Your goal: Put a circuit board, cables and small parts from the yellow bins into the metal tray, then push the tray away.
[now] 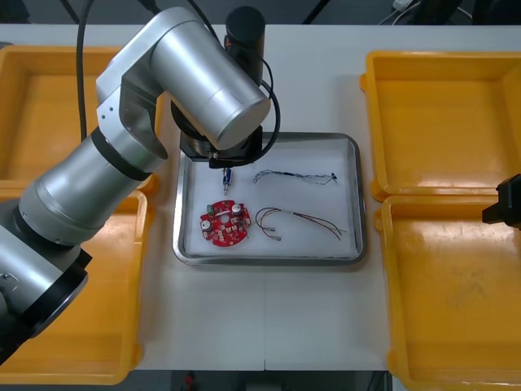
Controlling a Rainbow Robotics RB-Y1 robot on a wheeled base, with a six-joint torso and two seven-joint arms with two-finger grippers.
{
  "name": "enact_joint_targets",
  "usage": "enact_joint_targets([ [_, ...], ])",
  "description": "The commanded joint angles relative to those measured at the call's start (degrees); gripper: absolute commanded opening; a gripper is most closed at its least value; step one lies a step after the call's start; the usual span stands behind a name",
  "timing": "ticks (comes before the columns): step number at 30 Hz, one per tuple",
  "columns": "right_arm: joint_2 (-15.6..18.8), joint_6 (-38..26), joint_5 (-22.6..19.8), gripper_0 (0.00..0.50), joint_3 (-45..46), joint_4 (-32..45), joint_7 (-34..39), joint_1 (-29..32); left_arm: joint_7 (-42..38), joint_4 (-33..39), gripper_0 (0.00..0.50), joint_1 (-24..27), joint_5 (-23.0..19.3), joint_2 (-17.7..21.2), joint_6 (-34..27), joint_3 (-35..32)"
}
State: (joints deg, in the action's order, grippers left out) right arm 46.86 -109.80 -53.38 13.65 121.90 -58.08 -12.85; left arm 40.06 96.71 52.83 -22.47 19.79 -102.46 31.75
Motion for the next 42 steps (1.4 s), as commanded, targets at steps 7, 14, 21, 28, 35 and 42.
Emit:
enact_joint_targets([
  [7,1.2,-0.2,-0.4,0.500,1.8,1.8,2.4,0.6,-4.7,0.1,0.000,-3.0,3.8,-2.7,6.8,6.0],
  [14,1.2,-0.2,-0.4,0.500,1.8,1.8,2.4,0.6,-6.1,-4.3,0.000,-3.2,4.8,-3.1,12.2,8.2],
  [21,1.2,-0.2,-0.4,0.500,1.8,1.8,2.4,0.6,-6.5,-7.9,0.000,-3.2,6.1,-3.6,15.4,10.4],
  [28,1.2,-0.2,-0.4,0.500,1.8,1.8,2.4,0.6,-7.5,-8.0,0.000,-3.3,5.2,-3.5,15.5,11.1],
  [35,1.2,-0.2,-0.4,0.500,1.8,1.8,2.4,0.6,-8.0,-8.0,0.013,-3.3,5.7,-3.5,15.8,11.8],
  [42,1.2,-0.2,-0.4,0.500,1.8,1.8,2.4,0.6,-7.9,-7.5,0.424,-3.3,8.2,-3.5,16.1,11.8],
])
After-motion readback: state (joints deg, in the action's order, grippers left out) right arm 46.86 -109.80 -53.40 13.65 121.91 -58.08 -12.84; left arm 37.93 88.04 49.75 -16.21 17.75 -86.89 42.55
